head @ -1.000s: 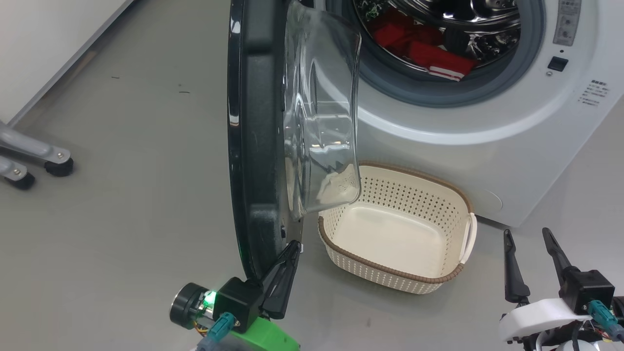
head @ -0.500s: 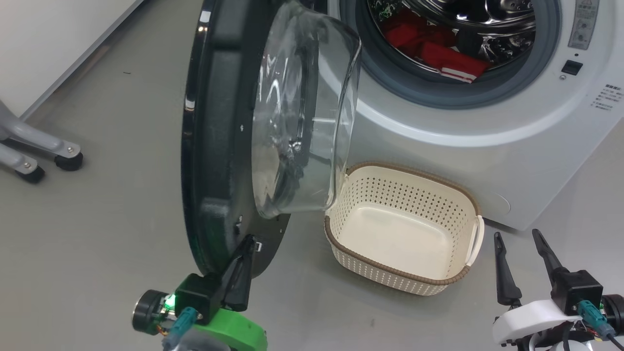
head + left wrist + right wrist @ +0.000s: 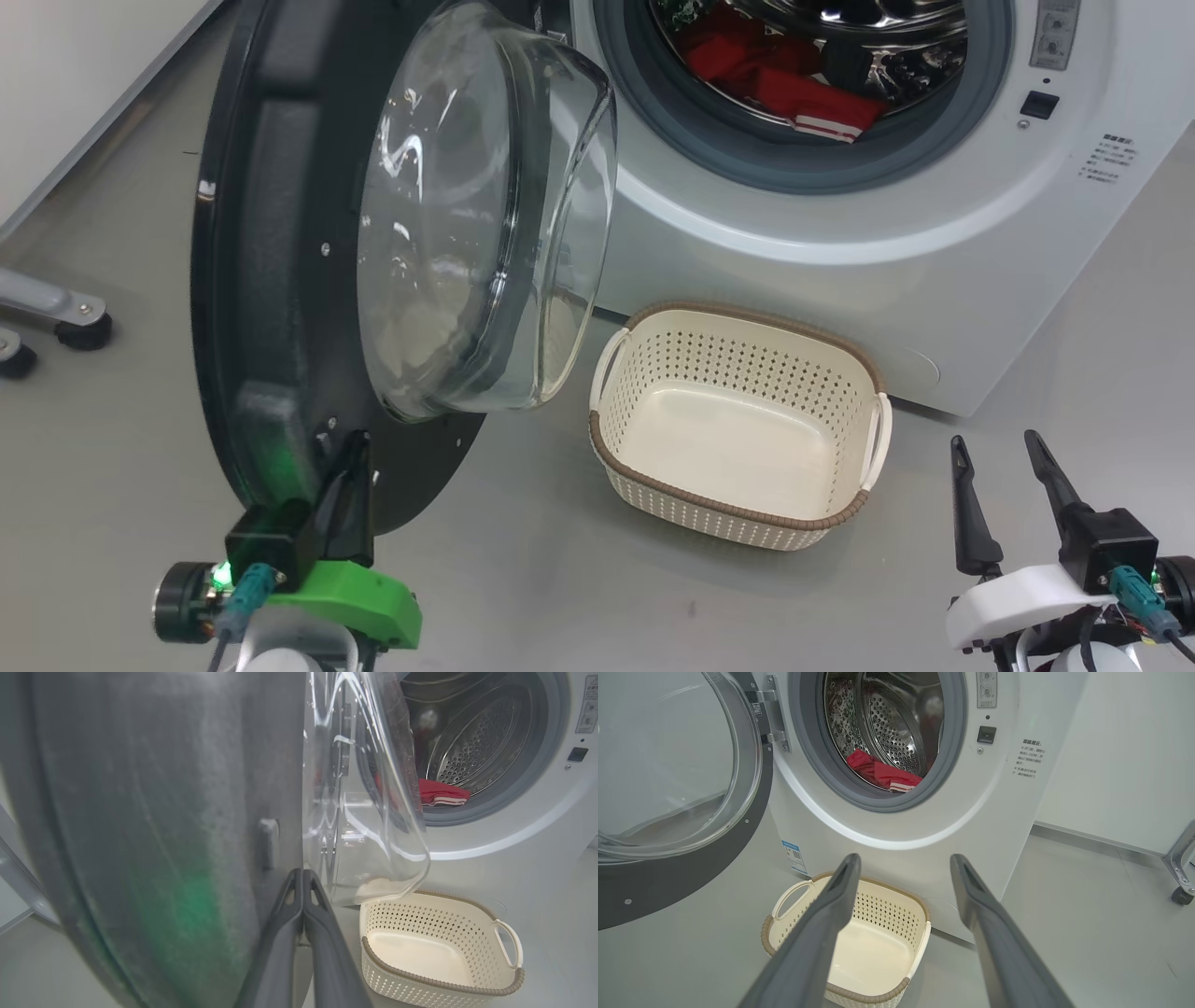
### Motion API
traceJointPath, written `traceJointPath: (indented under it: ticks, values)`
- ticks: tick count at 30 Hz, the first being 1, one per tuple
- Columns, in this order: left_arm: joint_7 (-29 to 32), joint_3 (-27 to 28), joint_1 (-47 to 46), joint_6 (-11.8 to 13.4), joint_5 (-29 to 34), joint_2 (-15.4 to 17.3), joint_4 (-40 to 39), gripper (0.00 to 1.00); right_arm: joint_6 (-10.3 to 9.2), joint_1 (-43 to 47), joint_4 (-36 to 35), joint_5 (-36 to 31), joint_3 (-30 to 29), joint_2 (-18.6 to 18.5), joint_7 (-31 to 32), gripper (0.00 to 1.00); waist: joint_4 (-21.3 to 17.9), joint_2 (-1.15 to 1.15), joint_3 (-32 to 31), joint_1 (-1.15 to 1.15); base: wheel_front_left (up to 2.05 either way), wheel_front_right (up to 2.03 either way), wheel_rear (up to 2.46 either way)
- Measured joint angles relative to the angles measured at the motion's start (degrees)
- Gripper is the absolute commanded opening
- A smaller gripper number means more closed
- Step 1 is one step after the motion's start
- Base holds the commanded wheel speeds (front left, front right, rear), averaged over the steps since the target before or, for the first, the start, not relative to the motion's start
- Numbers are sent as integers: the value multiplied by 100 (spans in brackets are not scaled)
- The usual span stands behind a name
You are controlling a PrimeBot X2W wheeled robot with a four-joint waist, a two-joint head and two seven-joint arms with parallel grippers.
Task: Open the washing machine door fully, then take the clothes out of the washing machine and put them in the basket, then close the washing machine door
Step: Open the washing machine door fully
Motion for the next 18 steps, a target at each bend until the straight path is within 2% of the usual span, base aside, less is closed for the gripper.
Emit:
traceJointPath:
  ticks: [10,18]
  values:
    - [-151,969,-356,0,0,-16,468,0,49,-28,23,-11,-15,2,1,100,-180,0,35,0,0,0,0]
    - [-244,1411,-689,18,0,-19,799,0,56,-122,20,-69,-47,-5,0,100,-271,0,107,0,0,0,0]
